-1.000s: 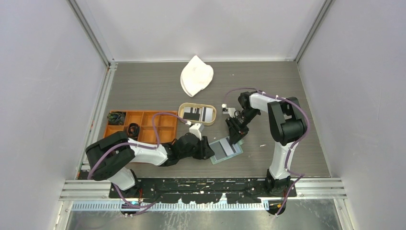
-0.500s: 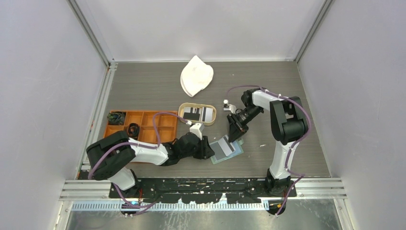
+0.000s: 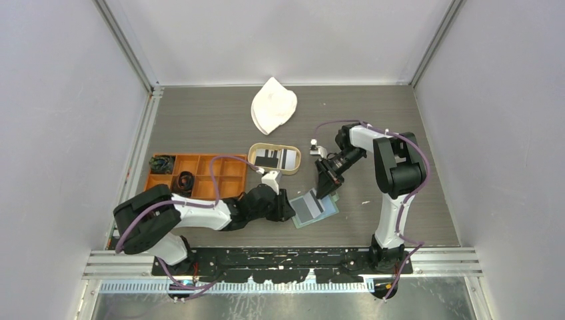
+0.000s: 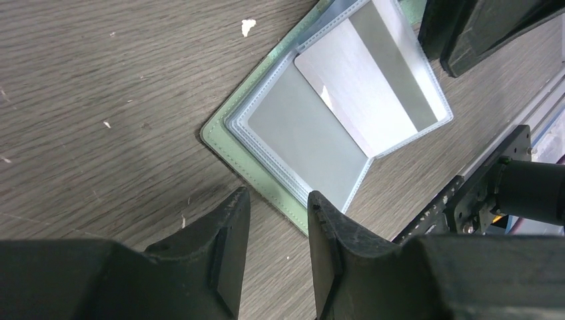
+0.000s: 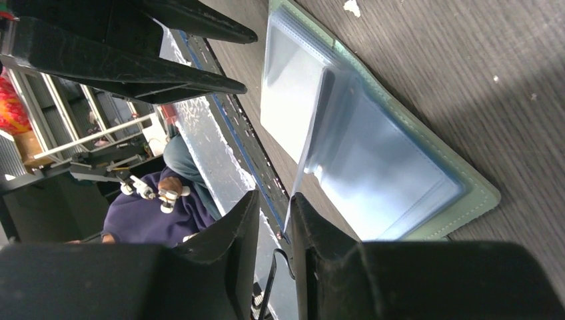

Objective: Put the credit cards into the card holder
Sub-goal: Insert the credit card into the card holder.

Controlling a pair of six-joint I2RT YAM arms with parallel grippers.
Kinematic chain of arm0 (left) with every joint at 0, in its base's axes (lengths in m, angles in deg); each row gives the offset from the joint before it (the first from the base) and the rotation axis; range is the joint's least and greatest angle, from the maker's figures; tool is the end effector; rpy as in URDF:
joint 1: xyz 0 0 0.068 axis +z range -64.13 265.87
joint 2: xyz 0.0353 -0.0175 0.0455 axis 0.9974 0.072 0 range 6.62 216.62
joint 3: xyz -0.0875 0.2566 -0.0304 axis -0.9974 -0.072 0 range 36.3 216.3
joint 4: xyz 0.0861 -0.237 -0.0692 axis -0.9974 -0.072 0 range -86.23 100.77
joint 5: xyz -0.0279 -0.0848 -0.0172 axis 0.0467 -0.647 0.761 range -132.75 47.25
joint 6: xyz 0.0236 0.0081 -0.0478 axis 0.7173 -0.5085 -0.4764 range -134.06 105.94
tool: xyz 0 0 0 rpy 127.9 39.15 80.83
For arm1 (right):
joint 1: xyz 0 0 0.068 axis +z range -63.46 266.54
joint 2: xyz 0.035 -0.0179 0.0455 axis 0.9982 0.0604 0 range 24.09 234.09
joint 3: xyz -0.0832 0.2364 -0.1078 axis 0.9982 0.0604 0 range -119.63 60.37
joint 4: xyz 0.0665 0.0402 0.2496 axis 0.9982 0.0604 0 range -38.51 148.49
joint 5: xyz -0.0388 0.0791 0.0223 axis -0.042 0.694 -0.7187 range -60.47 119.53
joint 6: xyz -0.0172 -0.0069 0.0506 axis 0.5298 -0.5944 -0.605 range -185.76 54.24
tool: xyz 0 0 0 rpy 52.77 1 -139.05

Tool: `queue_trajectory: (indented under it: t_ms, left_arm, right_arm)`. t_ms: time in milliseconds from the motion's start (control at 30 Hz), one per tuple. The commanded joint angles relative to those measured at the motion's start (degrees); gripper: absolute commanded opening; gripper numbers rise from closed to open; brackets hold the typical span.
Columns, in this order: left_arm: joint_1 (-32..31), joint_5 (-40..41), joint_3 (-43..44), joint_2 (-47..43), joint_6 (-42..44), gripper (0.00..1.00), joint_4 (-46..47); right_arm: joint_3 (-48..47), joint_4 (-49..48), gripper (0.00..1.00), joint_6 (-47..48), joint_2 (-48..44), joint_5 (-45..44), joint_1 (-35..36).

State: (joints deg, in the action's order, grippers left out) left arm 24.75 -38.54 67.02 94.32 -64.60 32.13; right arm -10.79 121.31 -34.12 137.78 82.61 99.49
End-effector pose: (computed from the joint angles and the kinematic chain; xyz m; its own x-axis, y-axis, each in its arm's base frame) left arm 0.1386 -0.2459 0.1407 -0.8307 -0.0883 -0.5497 0.3195 0.7330 -0.6006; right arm 0.2966 0.0974 0.1457 -0.8521 -0.5194 -0.0641 -0.3353 0.4477 0.8289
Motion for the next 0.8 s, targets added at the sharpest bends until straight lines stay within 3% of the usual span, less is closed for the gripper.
queue_trajectory:
  t_ms: [0, 267, 767]
  left_arm:
    - [-0.14, 2.82, 0.21, -4.72, 1.39, 0.38, -2.54]
    - [-0.22, 1.16, 2.15, -6.58, 2.56, 0.37, -2.13]
    - [-0.13, -2.25, 12.03, 6.64, 4.29, 0.37, 0.4]
  right_arm:
    - [-1.79, 1.05, 0.28, 0.3, 0.12, 2.25, -0.05]
    - [-1.98, 1.58, 0.24, 0.15, 0.54, 5.18, -0.04]
    - [-4.0, 8.95, 0.29, 7.38, 4.93, 11.46, 0.71]
